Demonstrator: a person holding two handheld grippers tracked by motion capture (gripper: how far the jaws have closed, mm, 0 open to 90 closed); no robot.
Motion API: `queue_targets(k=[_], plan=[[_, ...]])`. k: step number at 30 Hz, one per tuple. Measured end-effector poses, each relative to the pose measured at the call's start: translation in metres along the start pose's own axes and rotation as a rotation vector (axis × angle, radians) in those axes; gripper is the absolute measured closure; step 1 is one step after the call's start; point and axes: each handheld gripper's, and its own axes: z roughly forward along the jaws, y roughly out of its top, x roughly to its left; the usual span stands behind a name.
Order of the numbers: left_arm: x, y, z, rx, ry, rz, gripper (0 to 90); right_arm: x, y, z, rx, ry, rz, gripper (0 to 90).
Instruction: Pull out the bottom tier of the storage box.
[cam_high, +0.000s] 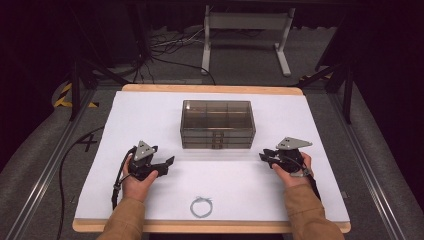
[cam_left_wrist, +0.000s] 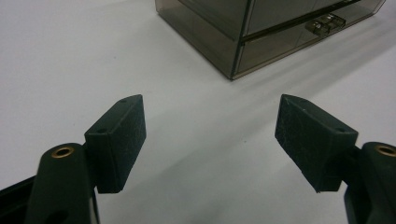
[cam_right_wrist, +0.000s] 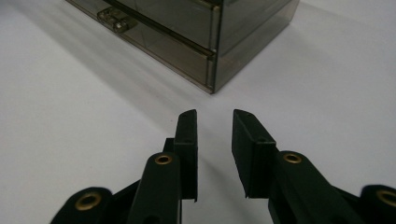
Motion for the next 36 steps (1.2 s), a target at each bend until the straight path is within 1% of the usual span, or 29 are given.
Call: queue_targets(k=[1,3,9,21,25,27,36], plan=[[0.000,0.000,0.000,0.002,0.003,0.001,25.4,0.004,0.001,0.002,0.001,0.008,-0.002,72.0],[0.000,0.000,0.000,0.004,0.005,0.001,25.4,0.005,0.002,0.002,0.000,0.007,-0.004,72.0],[0.000,0.000,0.001,0.005,0.015,-0.008,25.6,0.016,0.006,0.006,-0.011,0.015,0.001,72.0],[0.000,0.000,0.001,0.007,0.024,-0.005,25.8,0.028,0.010,0.013,-0.015,0.046,0.005,71.6],[0.000,0.000,0.001,0.008,0.020,-0.005,25.9,0.032,0.011,0.015,-0.014,0.051,-0.005,71.7],[0.000,0.000,0.001,0.007,0.019,-0.006,25.8,0.035,0.012,0.018,-0.010,0.059,-0.019,71.6],[0.000,0.000,0.001,0.002,0.023,-0.005,25.9,0.048,0.017,0.027,-0.012,0.095,-0.040,71.3]])
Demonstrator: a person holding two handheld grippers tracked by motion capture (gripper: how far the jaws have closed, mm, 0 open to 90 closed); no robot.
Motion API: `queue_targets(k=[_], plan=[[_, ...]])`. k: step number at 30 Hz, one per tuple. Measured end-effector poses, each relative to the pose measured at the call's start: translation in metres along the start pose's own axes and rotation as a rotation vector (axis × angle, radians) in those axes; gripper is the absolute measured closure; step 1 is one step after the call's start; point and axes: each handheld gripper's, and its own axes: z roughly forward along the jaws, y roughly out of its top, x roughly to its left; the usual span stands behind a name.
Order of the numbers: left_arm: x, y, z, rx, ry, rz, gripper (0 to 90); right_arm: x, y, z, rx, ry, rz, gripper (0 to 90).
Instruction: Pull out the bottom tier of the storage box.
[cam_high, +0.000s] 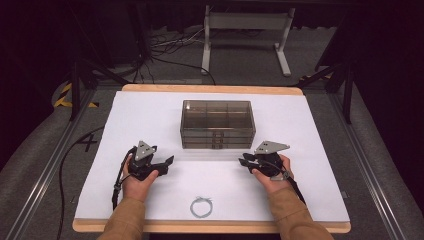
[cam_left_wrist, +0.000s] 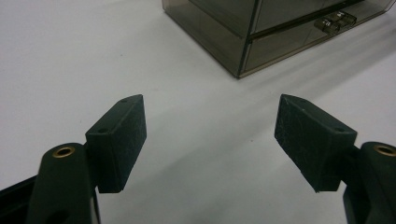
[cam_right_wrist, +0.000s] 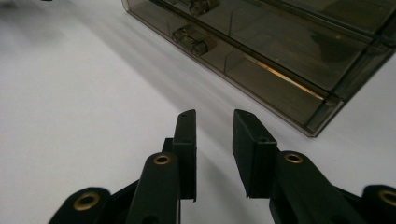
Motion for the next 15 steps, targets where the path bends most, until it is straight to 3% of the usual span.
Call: queue_targets(k=[15], plan=[[-0.0002,-0.0001,-0.0002,0.005,0.003,-0.001,26.1,0.0051,0.0043,0.0028,-0.007,-0.007,-0.035,71.6]])
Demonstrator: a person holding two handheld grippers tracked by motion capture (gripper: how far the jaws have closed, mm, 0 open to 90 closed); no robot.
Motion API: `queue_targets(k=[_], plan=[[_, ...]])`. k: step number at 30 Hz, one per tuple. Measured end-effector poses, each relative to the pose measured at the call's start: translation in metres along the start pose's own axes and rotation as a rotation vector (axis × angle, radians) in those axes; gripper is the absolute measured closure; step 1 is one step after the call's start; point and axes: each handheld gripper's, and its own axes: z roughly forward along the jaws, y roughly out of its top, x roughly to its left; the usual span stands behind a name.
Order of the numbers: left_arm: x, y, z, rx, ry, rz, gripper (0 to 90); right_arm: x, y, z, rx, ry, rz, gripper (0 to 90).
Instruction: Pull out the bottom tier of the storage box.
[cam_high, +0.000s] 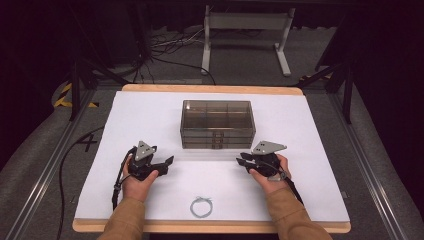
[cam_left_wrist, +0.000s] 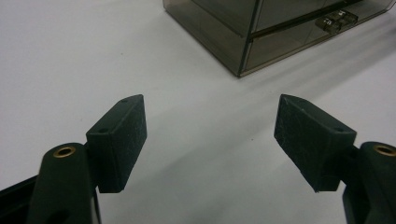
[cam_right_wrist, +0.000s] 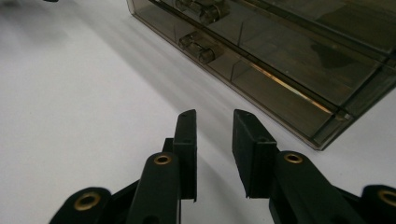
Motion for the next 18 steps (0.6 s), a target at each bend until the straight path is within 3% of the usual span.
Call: queue_targets(k=[5,12,18], plan=[[0.000,0.000,0.000,0.001,-0.001,0.001,26.2,0.004,0.004,0.001,0.011,-0.002,-0.025,71.6],[0.000,0.000,0.000,0.005,-0.003,0.005,26.3,0.015,0.013,0.007,0.053,-0.031,-0.105,72.8],[-0.001,0.000,0.000,0.004,0.000,0.007,26.3,0.022,0.017,0.011,0.053,-0.035,-0.137,73.9]])
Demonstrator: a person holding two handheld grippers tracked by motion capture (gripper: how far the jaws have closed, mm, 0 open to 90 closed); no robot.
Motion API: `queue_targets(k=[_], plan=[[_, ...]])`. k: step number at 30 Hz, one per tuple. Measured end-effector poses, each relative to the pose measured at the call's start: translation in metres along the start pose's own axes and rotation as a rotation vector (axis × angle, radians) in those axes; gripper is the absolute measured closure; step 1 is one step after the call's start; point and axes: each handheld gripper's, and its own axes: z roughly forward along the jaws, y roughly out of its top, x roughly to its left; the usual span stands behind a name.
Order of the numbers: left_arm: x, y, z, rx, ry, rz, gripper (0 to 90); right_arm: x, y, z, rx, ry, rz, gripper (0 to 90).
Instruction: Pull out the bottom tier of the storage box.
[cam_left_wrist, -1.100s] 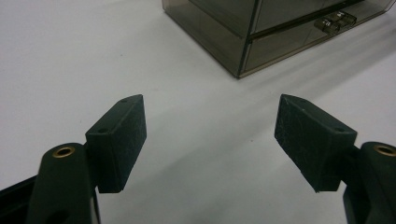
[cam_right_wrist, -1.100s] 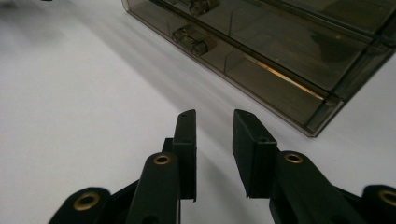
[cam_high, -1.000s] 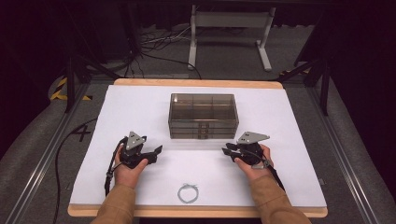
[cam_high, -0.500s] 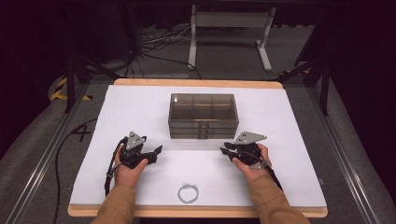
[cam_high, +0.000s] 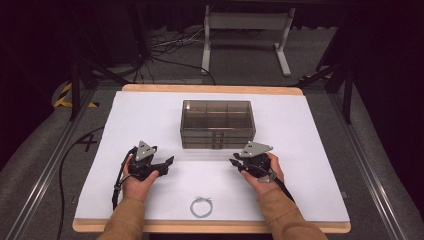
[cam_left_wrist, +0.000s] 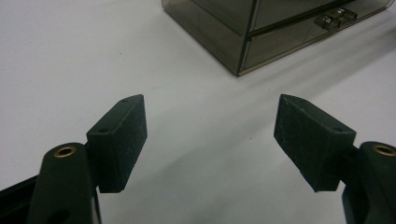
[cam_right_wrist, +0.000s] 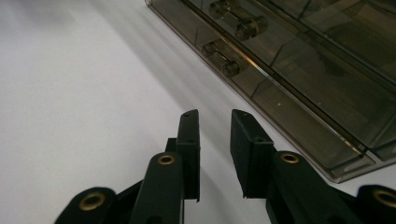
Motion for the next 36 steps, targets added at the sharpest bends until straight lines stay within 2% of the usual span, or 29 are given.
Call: queue_targets(k=[6,10,12,18,25,28,29,32,34,36], plan=[[-0.001,0.000,0.000,0.001,0.003,0.003,26.3,0.005,0.002,0.002,0.007,-0.013,-0.038,75.5],[-0.001,0.000,0.001,0.000,0.006,0.005,26.3,0.009,0.002,0.004,0.013,-0.031,-0.086,76.4],[-0.001,0.000,0.001,0.000,0.006,0.005,26.3,0.012,0.002,0.005,0.025,-0.051,-0.124,76.5],[-0.001,0.000,0.000,0.001,0.006,0.008,26.4,0.018,0.002,0.007,0.039,-0.075,-0.170,76.7],[-0.001,0.000,0.000,0.003,0.008,0.008,26.4,0.020,0.002,0.009,0.039,-0.101,-0.191,76.4],[-0.001,0.000,0.001,0.003,0.009,0.009,26.4,0.021,0.002,0.009,0.032,-0.103,-0.195,76.1],[-0.001,0.000,0.001,0.003,0.009,0.009,26.4,0.020,0.001,0.009,0.031,-0.096,-0.211,75.9],[-0.001,0.000,0.001,0.003,0.009,0.009,26.4,0.021,0.001,0.009,0.019,-0.093,-0.207,75.5],[-0.001,0.000,0.000,0.003,0.009,0.009,26.4,0.021,0.001,0.009,-0.001,-0.079,-0.221,74.6],[-0.001,0.000,0.001,0.003,0.009,0.009,26.4,0.021,0.000,0.008,-0.036,-0.045,-0.247,73.5]])
